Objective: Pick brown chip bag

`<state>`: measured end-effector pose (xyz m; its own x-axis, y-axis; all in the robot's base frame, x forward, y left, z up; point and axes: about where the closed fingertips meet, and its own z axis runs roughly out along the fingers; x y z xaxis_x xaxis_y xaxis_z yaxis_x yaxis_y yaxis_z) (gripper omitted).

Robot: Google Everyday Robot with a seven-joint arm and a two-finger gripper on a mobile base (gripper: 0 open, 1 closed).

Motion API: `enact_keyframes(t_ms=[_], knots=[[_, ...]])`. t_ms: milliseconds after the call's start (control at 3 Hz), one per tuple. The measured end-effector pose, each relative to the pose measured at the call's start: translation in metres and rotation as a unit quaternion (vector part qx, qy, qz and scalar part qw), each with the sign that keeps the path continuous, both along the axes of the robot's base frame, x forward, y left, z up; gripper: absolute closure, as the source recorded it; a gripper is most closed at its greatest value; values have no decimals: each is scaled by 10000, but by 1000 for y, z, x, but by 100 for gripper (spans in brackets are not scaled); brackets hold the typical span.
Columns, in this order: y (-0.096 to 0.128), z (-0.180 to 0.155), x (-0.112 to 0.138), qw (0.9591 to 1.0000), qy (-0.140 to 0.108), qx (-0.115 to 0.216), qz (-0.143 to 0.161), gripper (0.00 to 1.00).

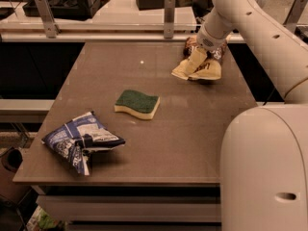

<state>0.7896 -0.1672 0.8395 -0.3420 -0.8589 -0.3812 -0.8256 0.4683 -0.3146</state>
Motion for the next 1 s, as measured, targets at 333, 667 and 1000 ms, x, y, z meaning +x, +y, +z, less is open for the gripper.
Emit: enact_keyframes(t_ms=[333, 667, 1000], knots=[[0, 2, 0, 10000, 1, 0, 0, 65], [0, 6, 0, 10000, 1, 0, 0, 87], [0, 6, 0, 10000, 4, 0, 1, 100]])
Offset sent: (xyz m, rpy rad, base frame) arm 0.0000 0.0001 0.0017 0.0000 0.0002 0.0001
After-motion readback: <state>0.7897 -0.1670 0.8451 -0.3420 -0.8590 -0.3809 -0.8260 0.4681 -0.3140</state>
